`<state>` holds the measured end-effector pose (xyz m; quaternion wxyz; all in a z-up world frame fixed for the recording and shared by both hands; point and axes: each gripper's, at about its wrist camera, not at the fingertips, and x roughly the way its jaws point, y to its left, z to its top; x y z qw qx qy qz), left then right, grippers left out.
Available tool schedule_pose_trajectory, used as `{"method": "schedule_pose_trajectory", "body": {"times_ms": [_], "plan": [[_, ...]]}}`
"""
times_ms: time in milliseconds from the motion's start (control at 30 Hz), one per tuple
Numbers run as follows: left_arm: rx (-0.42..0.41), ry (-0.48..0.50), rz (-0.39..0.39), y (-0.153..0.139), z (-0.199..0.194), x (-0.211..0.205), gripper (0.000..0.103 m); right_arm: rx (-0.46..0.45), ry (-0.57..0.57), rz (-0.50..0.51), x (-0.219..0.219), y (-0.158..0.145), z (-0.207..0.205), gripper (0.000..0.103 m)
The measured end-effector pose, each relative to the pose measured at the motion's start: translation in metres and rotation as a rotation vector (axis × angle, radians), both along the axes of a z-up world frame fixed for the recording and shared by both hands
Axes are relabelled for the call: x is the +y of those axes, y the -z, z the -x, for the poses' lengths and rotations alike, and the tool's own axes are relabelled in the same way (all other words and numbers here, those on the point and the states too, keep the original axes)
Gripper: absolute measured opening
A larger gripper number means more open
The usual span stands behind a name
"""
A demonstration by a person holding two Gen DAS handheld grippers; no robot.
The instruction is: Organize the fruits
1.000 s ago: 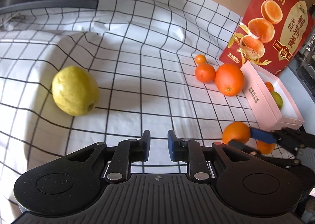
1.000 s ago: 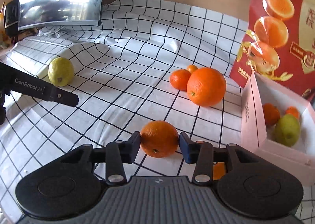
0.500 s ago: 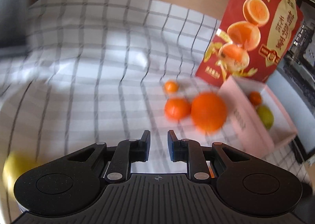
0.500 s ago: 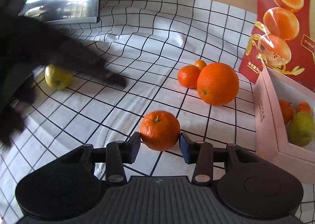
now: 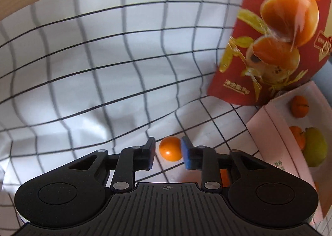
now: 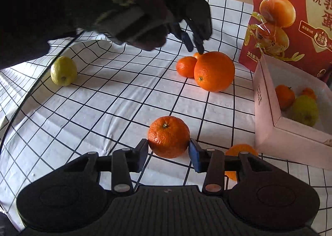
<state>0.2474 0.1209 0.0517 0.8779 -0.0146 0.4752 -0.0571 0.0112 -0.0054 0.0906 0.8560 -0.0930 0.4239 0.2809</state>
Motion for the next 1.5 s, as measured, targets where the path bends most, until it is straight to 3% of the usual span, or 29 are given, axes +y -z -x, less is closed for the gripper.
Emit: {"method": "schedule_pose_trajectory", "body": {"times_ms": [100, 200, 467, 667, 767, 967, 1200, 1267, 1333, 1500], "plan": [[0.014, 0.019, -0.007, 0.005, -0.005, -0.012, 0.039, 0.011, 0.008, -0.012, -0.003, 0.001, 0.0, 0.042], [0.037, 0.027, -0.022, 0.013, -0.011, -0.018, 0.036, 0.019, 0.024, -0.011, -0.005, 0.003, -0.001, 0.042], [-0.013, 0.023, -0.008, 0.008, 0.003, -0.011, 0.032, 0.029, 0.036, 0.017, -0.005, 0.006, 0.002, 0.042], [-0.091, -0.035, 0.113, -0.016, 0.076, 0.024, 0.032, 0.027, 0.031, 0.03, -0.003, 0.008, 0.0, 0.045], [-0.09, -0.073, 0.178, -0.021, 0.128, 0.036, 0.032, 0.009, 0.028, 0.029, -0.002, 0.007, -0.001, 0.059], [-0.039, -0.183, 0.256, -0.006, 0.224, 0.046, 0.032, -0.013, 0.015, 0.008, -0.005, 0.004, -0.004, 0.063], [0.028, -0.22, 0.244, 0.008, 0.294, 0.032, 0.032, 0.001, -0.011, 0.025, 0.006, 0.015, -0.014, 0.062], [0.033, -0.236, 0.247, 0.01, 0.304, 0.028, 0.032, -0.006, -0.02, 0.026, 0.008, 0.016, -0.013, 0.059], [0.033, -0.247, 0.25, 0.011, 0.31, 0.025, 0.032, -0.013, -0.023, 0.034, 0.01, 0.015, -0.013, 0.048], [0.033, -0.208, 0.181, 0.007, 0.314, -0.001, 0.032, 0.012, -0.024, 0.003, -0.001, 0.0, -0.005, 0.047]]}}
